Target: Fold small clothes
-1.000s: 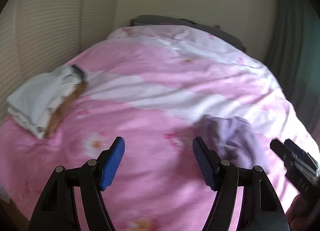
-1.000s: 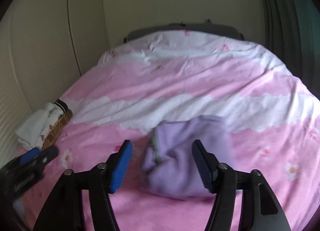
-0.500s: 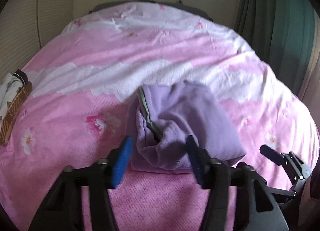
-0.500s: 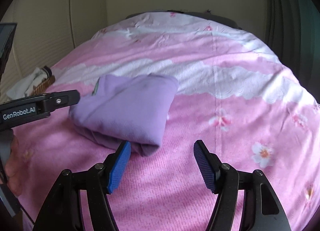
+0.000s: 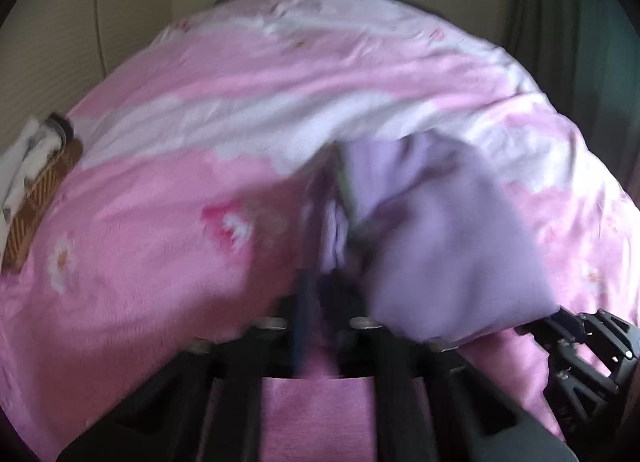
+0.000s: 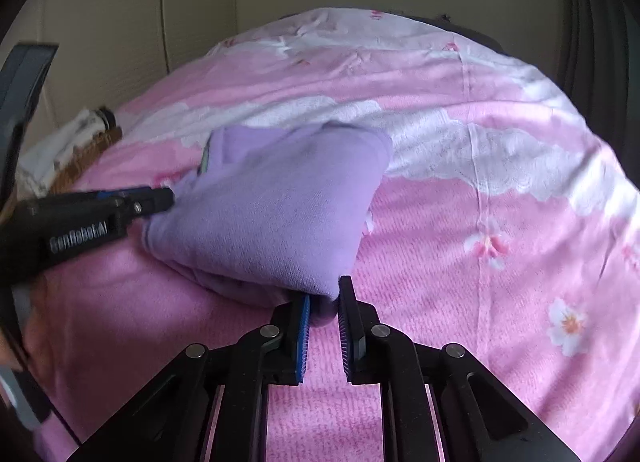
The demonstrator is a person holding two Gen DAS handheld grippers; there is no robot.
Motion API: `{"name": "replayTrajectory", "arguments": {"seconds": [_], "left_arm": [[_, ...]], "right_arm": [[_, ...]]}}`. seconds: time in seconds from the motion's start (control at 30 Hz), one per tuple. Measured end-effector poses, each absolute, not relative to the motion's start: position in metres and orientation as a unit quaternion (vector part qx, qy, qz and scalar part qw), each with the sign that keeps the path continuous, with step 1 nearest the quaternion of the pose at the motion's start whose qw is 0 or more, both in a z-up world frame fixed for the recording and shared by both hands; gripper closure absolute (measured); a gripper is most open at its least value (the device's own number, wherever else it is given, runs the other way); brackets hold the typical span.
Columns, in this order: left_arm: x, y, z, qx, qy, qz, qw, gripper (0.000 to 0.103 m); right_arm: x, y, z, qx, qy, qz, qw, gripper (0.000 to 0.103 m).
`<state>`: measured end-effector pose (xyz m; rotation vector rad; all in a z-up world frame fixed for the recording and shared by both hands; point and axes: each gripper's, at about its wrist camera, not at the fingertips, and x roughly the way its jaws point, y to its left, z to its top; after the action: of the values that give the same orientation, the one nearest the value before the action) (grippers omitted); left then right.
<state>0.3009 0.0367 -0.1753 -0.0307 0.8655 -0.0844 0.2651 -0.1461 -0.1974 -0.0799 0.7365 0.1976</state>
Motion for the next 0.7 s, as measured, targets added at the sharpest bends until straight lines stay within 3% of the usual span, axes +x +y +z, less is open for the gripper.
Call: {"name": "replayTrajectory", "arguments": {"seconds": [0.17, 0.2, 0.27, 0.43, 0.53, 0.6, 0.63, 0.7], "left_arm": [[0.296, 0.047, -0.158, -0.029, 0.394, -0.058, 0.917, 0.097], [0.298, 0.048, -0.152, -0.031, 0.39, -0.064, 0.918, 0.093], [0.31, 0.048, -0.139, -0.03, 0.385, -0.081, 0.919, 0.07], [0.354, 0.034, -0.125, 0.001, 0.401, -0.123, 0.908, 0.058], [0.384, 0.03, -0.138, -0.003, 0.437, -0.145, 0.887, 0.059], [0.399, 0.032, -0.148, -0.023, 0.458, -0.159, 0.874, 0.068], [0.403, 0.032, -0.152, -0.029, 0.466, -0.163, 0.869, 0.08], [0.405, 0.033, -0.157, -0.042, 0.469, -0.173, 0.865, 0.084]], "right_arm": [[0.264, -0.157, -0.208, -0.031, 0.372, 0.099, 0.923, 0.089], [0.261, -0.157, -0.205, -0.03, 0.368, 0.099, 0.924, 0.088], [0.258, -0.159, -0.199, -0.022, 0.361, 0.097, 0.927, 0.08], [0.25, -0.172, -0.188, 0.011, 0.346, 0.093, 0.934, 0.075], [0.248, -0.177, -0.186, 0.025, 0.339, 0.089, 0.936, 0.07], [0.248, -0.178, -0.186, 0.036, 0.34, 0.088, 0.936, 0.07], [0.248, -0.178, -0.185, 0.039, 0.34, 0.088, 0.936, 0.07], [0.25, -0.179, -0.185, 0.044, 0.339, 0.088, 0.936, 0.07]]}}
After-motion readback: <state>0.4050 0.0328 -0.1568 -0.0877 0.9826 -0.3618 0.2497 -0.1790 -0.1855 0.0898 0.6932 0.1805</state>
